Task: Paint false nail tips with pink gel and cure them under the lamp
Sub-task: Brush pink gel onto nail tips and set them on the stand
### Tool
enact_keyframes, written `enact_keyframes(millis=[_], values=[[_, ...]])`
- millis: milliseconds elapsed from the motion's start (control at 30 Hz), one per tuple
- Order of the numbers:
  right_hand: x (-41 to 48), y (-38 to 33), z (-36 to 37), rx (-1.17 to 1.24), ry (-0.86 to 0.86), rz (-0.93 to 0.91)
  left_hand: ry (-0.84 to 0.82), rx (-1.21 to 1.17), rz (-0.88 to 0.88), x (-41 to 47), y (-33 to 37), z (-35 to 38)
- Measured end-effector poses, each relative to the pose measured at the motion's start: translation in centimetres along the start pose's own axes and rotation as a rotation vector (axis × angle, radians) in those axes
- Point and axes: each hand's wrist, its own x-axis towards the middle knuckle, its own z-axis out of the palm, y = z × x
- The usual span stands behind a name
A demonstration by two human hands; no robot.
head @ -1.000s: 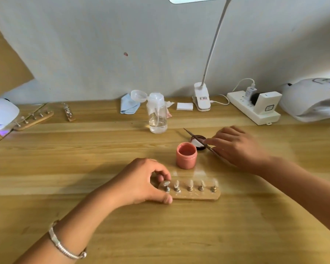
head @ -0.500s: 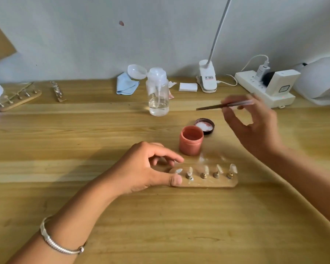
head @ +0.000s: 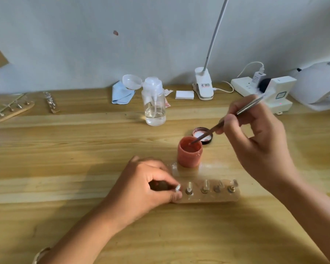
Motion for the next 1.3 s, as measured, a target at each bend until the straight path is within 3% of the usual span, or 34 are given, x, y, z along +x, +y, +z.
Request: enact_keyframes(millis=[167,433,700,800,967,1100,1300], values=[[-0.4,0.7,0.6,-0.079,-0.083,-0.016,0.046,0.118,0.140,0.3,0.2,0.0],[-0.8,1.5,1.1,-0.133,-0.145,0.003,0.019,0.056,0.122,0.2,0.0,-0.1],[-0.6,1.1,1.0,-0.117,-0.097,0.007,0.048,0.090,0.162,0.0,0.2,-0.4],[-0.9,1.3,0.8,-0.122,-0.079,0.049,0.101,0.018,0.116,-0.1,0.3,-0.7],[-0.7,1.3,0.2,0.008,0.063,0.098,0.216,-0.311,-0.101,-0.2,0.2,-1.1],[-0.9,1.9,-0.1,0.144,0.117,0.169,0.193,-0.486,-0.204,0.2,0.0,-0.7],[-1.1,2.3,0.0,0.148,0.115,0.165,0.144,-0.603,-0.255,0.5,-0.2,-0.6]])
